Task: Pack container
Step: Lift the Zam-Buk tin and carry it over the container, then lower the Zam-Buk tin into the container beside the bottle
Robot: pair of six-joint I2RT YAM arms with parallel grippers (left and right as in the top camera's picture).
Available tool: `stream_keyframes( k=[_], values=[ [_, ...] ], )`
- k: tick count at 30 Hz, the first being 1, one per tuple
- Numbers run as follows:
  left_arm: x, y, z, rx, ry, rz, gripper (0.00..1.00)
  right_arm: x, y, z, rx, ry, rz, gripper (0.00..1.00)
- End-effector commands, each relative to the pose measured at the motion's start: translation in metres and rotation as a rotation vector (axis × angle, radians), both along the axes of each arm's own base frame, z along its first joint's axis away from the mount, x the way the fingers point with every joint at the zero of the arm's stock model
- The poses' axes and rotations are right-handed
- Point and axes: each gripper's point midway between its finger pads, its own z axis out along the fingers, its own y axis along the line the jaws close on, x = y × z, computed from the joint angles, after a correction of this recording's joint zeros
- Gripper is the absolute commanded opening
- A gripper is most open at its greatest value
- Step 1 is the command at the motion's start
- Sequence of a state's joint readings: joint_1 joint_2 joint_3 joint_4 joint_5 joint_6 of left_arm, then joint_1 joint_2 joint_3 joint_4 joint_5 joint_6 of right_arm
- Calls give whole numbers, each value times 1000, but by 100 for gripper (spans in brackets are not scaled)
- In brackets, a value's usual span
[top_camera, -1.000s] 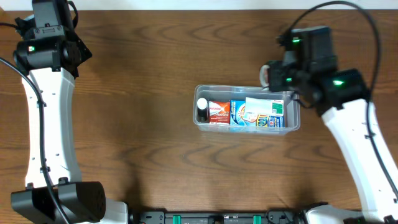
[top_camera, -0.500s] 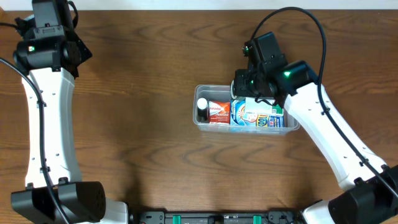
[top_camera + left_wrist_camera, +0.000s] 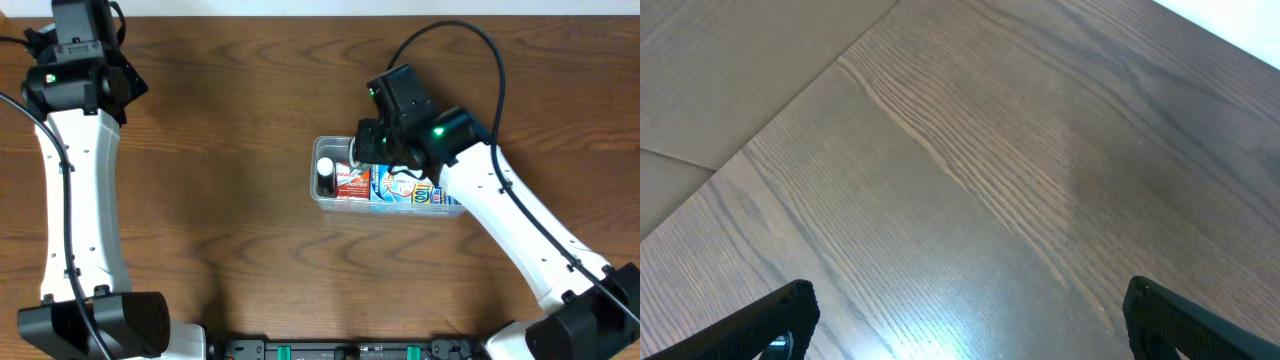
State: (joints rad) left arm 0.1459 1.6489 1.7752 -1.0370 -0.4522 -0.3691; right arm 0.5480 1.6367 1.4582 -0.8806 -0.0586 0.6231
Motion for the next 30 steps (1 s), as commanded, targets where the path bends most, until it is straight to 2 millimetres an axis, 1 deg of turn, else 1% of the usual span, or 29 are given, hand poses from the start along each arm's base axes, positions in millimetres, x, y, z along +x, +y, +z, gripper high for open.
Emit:
stream_keyframes(
  k=[1,4,10,16,23,26,30],
  values=[
    [-3,3,10,16,-22,11,98,-6,1,-8,-4,23,-28,21],
    [-3,3,10,16,-22,11,98,-8,-3,-19,-15,41,-54,21],
    [-3,3,10,16,-22,11,98,-10,-4,-39,-12,50,-66,21],
    [-3,3,10,16,-22,11,98,-10,-5,-51,-14,42,-69,20],
    [-3,3,10,16,-22,11,98,-14,-8,-73,-19,50,-74,20],
    [-3,3,10,16,-22,11,98,-12,-8,-78,-16,37,-76,20],
    [-3,3,10,16,-22,11,98,-8,-17,-81,-60,9,-104,20]
  ],
)
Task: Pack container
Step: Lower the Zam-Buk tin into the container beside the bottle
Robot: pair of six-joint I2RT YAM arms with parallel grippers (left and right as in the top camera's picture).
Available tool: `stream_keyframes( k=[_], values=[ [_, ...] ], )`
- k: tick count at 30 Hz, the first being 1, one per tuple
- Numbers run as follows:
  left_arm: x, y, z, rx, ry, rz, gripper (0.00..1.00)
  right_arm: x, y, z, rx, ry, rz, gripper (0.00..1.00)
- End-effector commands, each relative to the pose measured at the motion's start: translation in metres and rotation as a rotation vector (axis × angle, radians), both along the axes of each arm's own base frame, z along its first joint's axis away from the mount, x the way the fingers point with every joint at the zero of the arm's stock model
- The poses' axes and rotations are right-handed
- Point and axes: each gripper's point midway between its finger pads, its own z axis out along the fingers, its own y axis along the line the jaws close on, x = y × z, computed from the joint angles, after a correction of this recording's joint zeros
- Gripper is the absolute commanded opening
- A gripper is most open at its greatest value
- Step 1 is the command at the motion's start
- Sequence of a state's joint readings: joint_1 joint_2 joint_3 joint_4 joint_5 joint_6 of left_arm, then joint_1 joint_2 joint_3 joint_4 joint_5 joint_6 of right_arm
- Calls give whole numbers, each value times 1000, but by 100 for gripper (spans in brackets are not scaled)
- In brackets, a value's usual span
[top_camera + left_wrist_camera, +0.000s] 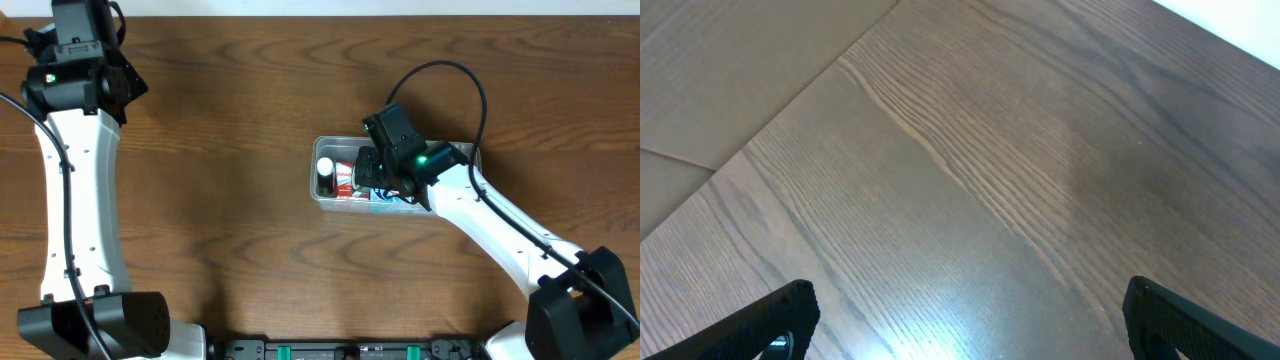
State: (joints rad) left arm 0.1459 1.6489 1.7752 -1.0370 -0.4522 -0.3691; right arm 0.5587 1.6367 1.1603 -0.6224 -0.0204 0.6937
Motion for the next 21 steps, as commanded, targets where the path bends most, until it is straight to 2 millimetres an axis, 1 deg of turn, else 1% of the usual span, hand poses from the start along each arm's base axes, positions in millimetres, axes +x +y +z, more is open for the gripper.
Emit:
stream_keyframes(
  k=[1,4,13,21],
  values=[
    [-3,3,10,16,-22,11,98,5,-10,-2,-51,-32,-40,20],
    [-3,3,10,16,-22,11,98,6,-14,-5,-73,-40,-51,20],
    [-3,3,10,16,-21,11,98,9,-12,-11,-53,-68,-53,20],
    [-3,3,10,16,-22,11,98,13,0,-6,7,-84,-31,18]
  ],
)
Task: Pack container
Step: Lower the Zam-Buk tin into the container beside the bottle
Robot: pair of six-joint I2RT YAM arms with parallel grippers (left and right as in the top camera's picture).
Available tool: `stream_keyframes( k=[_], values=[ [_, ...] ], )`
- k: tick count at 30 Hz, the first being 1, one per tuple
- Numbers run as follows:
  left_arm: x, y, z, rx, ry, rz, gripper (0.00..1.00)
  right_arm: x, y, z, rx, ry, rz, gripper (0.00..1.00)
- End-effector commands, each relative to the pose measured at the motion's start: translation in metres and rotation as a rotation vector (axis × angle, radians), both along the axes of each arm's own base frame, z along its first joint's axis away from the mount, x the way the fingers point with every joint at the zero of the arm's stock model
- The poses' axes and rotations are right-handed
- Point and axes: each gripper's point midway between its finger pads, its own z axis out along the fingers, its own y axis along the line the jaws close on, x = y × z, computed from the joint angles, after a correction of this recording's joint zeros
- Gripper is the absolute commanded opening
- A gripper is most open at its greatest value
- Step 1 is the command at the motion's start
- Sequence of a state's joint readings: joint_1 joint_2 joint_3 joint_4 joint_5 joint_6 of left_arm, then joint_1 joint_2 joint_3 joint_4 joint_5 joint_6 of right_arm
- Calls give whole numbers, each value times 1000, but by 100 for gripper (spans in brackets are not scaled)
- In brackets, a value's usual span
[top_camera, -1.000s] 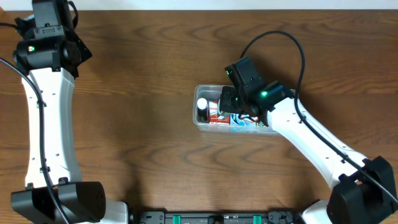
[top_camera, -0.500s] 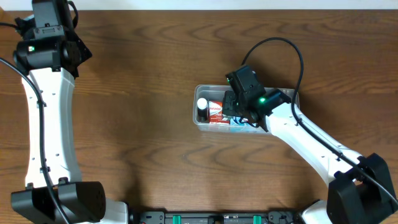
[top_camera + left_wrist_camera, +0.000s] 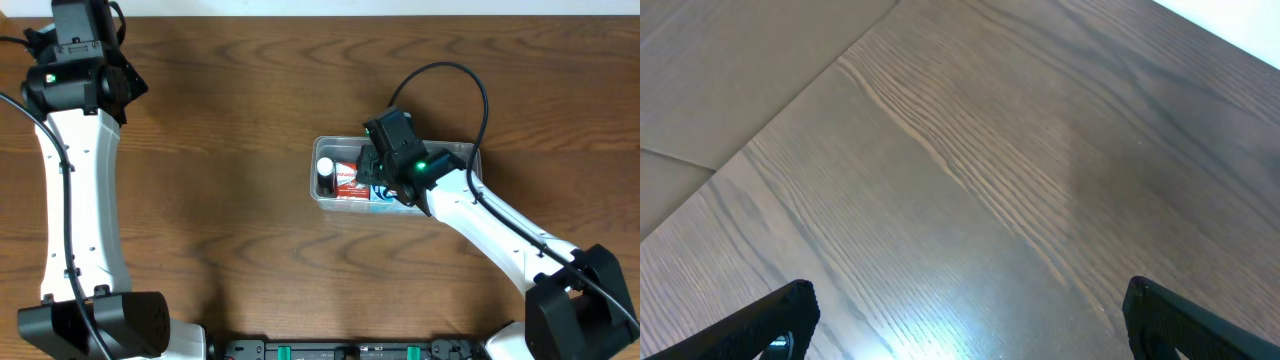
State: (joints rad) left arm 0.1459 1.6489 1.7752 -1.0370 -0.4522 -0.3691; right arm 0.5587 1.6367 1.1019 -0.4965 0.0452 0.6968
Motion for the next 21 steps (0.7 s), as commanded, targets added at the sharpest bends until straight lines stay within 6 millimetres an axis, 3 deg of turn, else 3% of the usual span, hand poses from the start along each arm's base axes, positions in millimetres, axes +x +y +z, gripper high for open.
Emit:
stream_keyframes(
  k=[1,21],
  values=[
    [-3,3,10,16,-22,11,98,-1,5,1,22,2,6,19],
    [-3,3,10,16,-21,11,98,3,9,1,42,-27,7,19]
  ],
)
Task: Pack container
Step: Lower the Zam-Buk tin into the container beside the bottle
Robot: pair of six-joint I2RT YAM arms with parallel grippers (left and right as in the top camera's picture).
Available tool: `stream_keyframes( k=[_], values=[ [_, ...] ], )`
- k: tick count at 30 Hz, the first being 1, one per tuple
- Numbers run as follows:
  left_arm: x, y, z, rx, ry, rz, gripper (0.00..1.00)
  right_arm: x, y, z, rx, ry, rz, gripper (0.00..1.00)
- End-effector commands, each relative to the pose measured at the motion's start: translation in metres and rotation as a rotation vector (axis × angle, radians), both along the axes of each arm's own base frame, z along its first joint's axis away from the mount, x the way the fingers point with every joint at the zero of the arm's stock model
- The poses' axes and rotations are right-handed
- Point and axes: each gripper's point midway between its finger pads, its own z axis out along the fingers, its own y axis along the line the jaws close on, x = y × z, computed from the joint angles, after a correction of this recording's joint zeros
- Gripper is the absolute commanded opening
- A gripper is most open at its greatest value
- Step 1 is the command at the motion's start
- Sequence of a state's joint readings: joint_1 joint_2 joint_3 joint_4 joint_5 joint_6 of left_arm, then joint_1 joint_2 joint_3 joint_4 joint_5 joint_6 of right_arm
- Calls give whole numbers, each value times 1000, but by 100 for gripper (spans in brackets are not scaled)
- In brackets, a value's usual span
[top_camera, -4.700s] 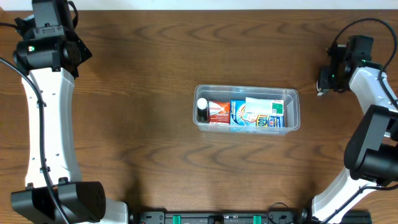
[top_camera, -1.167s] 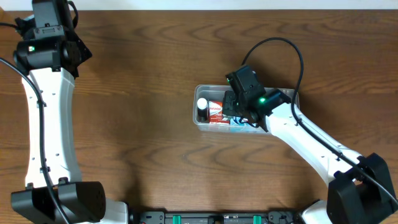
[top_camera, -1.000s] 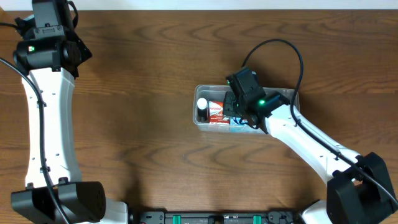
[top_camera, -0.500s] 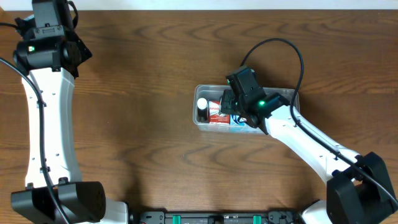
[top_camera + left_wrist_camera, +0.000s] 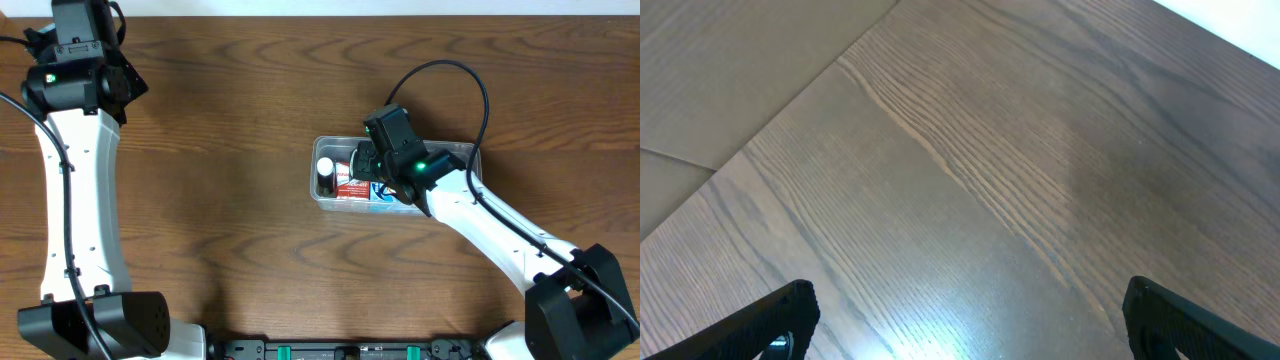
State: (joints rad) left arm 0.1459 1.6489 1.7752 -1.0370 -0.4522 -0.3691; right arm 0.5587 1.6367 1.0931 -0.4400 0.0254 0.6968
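Observation:
A clear plastic container point(image 5: 320, 198) lies right of the table's middle in the overhead view. Inside it stand a white-capped bottle point(image 5: 325, 168) at the left end, a red box point(image 5: 349, 183) beside it, and blue packets point(image 5: 397, 194) further right. My right gripper point(image 5: 375, 172) reaches down into the container over the red box and blue packets; its wrist hides the fingers. My left gripper point(image 5: 965, 305) hangs open over bare wood at the far left corner, holding nothing.
The dark wooden table point(image 5: 220, 200) carries only the container. The right arm's black cable point(image 5: 470, 85) loops above the container's far side. A pale floor strip point(image 5: 700, 60) shows beyond the table edge in the left wrist view.
The right wrist has shifted very slightly to the left over the container. The left arm and the container's contents look unchanged.
The right gripper first stood higher over the container's middle, with the packed items visible below it. Then it was down inside the container near the red box and blue packets, where it has stayed. The left arm has not moved throughout.

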Motion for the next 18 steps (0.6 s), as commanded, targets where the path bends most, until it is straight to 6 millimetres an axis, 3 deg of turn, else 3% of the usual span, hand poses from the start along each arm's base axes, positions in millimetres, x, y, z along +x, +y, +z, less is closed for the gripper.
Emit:
stream_keyframes(
  k=[1,18],
  values=[
    [-3,3,10,16,-21,11,98,-2,1,-3,4,3,-3,19],
    [-3,3,10,16,-22,11,98,-3,0,-16,7,7,-13,23]
  ],
)
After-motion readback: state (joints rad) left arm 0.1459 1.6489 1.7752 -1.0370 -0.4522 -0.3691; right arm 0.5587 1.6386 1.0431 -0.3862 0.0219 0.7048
